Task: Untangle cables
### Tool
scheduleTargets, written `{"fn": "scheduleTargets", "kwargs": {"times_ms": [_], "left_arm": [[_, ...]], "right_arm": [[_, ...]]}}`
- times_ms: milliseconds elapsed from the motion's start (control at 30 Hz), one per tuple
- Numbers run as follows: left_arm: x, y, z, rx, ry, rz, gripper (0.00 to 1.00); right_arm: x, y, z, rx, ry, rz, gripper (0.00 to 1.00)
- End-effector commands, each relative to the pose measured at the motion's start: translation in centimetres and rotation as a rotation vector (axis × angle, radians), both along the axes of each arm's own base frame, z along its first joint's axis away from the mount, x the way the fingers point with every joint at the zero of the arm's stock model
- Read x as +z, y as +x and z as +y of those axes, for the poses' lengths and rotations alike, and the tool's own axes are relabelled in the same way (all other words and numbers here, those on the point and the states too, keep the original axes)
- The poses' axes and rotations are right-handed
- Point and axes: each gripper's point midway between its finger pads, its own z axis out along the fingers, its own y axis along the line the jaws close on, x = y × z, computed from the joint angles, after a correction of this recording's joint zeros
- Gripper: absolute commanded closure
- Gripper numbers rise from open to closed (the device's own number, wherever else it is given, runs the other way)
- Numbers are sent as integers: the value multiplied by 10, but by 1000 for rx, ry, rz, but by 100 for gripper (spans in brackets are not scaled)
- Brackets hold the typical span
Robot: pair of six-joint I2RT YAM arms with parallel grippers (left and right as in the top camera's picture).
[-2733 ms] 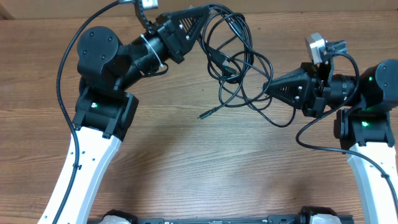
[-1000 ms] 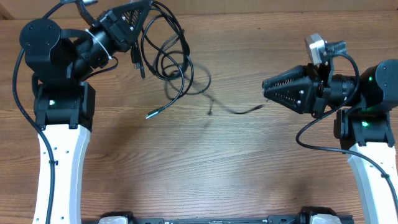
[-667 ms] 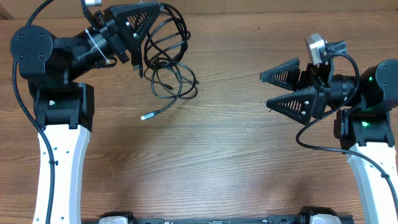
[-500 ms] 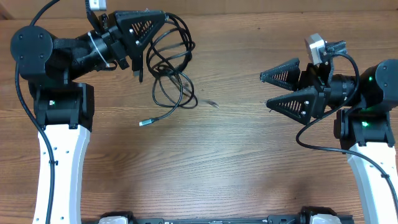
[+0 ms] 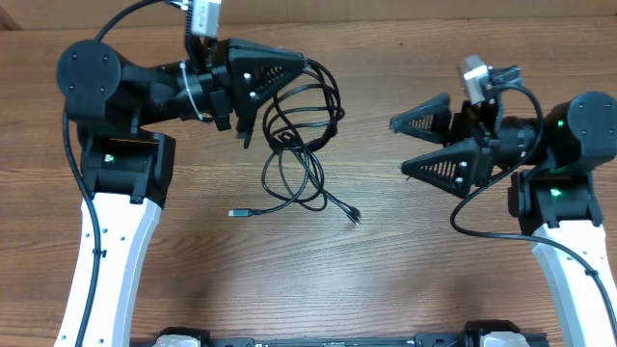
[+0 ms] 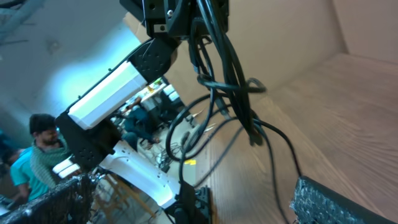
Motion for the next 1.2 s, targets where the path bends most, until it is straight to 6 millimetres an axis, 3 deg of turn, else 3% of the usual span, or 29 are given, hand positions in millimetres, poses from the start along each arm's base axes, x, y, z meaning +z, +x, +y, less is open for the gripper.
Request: {"fn": "scheduleTargets", "kwargs": {"times_ms": [0, 167, 367, 600, 667, 700, 800, 1067, 1167], "left_arm": [[8, -1, -3, 6, -20, 20, 96], [12, 3, -2, 23, -52, 96, 96], [24, -20, -14, -70, -62, 41, 96], [25, -28, -24, -107, -63, 43, 96], [26, -26, -25, -98, -70, 45, 96], [26, -25, -25, -94, -72, 48, 96], [26, -26, -27, -98, -73, 49, 96], [28, -26, -36, -88, -92, 47, 96], [26, -24, -36, -87, -92, 53, 96]], "right_arm": [[5, -4, 12, 12, 9, -57, 0], [6, -7, 25, 29, 19, -60, 0], [0, 7, 36, -2, 29, -24, 4], [-9, 14, 50, 4, 30, 13, 8], [-9, 12, 54, 12, 31, 1, 13], [-7, 10, 56, 20, 36, -25, 22], [-6, 12, 58, 6, 41, -28, 34], [-5, 6, 69, 23, 45, -41, 48], [-5, 5, 70, 28, 45, -41, 65]]}}
